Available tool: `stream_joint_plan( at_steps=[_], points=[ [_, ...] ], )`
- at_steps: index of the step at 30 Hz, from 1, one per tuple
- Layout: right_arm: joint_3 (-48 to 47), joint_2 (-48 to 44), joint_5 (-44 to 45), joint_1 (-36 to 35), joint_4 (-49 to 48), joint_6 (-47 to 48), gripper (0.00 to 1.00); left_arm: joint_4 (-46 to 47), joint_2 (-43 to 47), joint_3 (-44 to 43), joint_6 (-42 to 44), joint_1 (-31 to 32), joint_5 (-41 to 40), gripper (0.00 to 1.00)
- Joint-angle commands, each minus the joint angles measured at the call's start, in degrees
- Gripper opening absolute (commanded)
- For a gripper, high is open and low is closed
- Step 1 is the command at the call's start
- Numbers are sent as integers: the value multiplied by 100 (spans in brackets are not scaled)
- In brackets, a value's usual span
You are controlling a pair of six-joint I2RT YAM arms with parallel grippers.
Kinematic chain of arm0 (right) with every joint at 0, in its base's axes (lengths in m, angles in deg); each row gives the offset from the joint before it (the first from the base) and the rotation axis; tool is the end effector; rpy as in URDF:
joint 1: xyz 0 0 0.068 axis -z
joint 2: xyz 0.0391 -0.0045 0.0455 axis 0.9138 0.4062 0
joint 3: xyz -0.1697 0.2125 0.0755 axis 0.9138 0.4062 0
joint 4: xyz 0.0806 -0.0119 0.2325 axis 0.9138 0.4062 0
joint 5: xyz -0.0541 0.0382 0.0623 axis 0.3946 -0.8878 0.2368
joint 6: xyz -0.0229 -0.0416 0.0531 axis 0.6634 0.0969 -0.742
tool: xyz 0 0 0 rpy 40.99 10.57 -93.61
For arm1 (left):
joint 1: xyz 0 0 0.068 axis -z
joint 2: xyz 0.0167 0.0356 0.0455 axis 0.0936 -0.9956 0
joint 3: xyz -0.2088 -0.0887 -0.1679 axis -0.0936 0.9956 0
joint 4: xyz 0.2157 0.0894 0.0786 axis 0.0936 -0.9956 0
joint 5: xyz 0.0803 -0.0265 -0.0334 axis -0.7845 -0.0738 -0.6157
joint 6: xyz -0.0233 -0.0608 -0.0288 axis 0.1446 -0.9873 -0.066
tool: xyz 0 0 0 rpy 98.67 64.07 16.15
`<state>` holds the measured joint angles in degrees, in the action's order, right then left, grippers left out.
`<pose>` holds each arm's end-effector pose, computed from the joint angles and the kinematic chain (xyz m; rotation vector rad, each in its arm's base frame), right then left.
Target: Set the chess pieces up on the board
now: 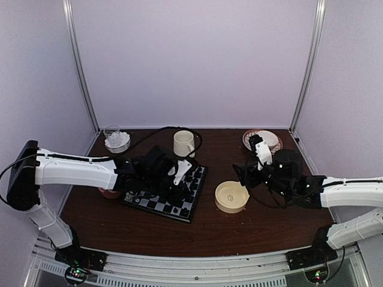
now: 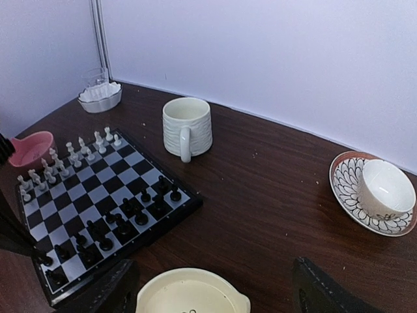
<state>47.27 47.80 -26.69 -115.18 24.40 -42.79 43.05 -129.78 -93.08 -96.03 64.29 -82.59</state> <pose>0.1758 0.1825 0.2596 -0.5241 1.7876 0.4576 0.1773 -0.2992 0.2220 0.8792 2.3197 -0.6758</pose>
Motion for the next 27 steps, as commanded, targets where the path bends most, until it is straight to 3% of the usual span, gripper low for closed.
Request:
stream_joint_plan(
  at_steps=[1,27],
  points=[
    [381,183,117,35,-931,94,83,-276,-131,-302,153,122,-577,0],
    [600,-325,-92,43,-947,226,84,-545,-1046,-804,35,164,-630,0]
  ],
)
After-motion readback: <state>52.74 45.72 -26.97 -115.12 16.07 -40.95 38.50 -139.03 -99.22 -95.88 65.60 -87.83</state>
